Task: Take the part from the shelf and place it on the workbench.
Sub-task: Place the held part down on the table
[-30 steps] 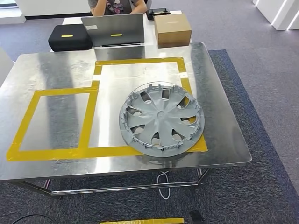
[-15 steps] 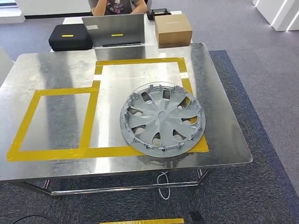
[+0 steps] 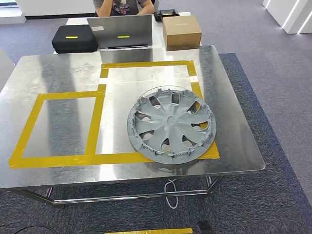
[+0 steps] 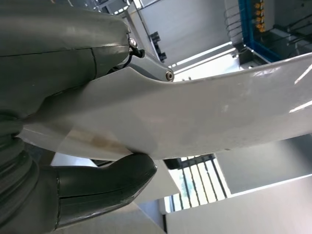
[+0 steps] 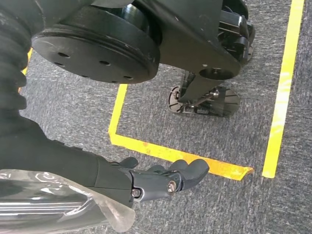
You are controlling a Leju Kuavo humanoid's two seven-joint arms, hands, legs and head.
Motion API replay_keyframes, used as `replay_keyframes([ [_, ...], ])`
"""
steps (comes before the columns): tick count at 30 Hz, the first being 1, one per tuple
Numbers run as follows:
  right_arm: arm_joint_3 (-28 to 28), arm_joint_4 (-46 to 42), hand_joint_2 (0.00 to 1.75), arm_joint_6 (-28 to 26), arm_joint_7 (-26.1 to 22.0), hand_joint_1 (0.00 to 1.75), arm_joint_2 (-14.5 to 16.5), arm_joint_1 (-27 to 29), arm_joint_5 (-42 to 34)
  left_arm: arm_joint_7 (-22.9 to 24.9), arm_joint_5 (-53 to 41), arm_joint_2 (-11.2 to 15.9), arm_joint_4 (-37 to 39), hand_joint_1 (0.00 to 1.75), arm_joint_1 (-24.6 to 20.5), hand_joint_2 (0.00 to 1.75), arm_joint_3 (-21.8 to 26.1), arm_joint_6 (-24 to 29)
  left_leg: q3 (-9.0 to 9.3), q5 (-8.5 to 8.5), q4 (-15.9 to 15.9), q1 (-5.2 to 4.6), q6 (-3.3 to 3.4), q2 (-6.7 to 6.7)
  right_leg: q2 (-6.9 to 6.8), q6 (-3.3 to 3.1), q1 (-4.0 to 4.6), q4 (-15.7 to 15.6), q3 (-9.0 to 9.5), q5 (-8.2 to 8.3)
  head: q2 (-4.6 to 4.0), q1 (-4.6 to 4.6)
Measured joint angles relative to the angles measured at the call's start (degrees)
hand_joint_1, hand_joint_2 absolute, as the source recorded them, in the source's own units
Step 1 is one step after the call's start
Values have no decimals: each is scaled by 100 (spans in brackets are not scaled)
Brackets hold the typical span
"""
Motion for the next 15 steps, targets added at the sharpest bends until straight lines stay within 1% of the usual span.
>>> replay_keyframes([
  [3, -1, 0, 175, 2, 7, 0, 0, -2, 4, 37, -35, 28, 37, 175, -16, 175, 4, -9, 0, 0, 0, 0, 0, 0, 0, 0, 0, 0, 0, 0, 0, 0],
  [4, -1, 0, 175, 12, 21, 0, 0, -7, 24, 130, -152, 103, 131, 175, -55, 175, 11, -27, 0, 0, 0, 0, 0, 0, 0, 1, 0, 0, 0, 1, 0, 0],
  [5, -1, 0, 175, 40, 57, 0, 0, -20, 55, 299, -408, 291, 358, 175, -141, 175, 16, -43, 1, 0, 1, 1, 0, 0, 1, 1, 1, 0, 0, 1, 0, -1],
  [8, 2, 0, 175, 143, 171, 0, -3, -62, 185, 972, -1390, 1050, 1280, 175, -478, 175, -4, 30, 2, 1, 1, 4, -1, 2, 3, 2, 4, 2, -1, 2, 0, -2],
  [12, 28, -1, 175, 450, 331, 0, -67, -138, 318, 1656, -2092, 1680, 2053, 175, -787, 175, -189, 136, 1, 2, 1, 3, -1, 2, 3, 2, 3, 2, -2, 2, 0, -1],
  [15, 55, -8, 175, 617, 441, 0, -162, -217, 374, 1987, -2379, 2114, 2635, 175, -1062, 175, -423, 207, 2, 4, 1, 3, -3, 2, 4, 4, 3, 2, 0, 5, 0, -1],
])
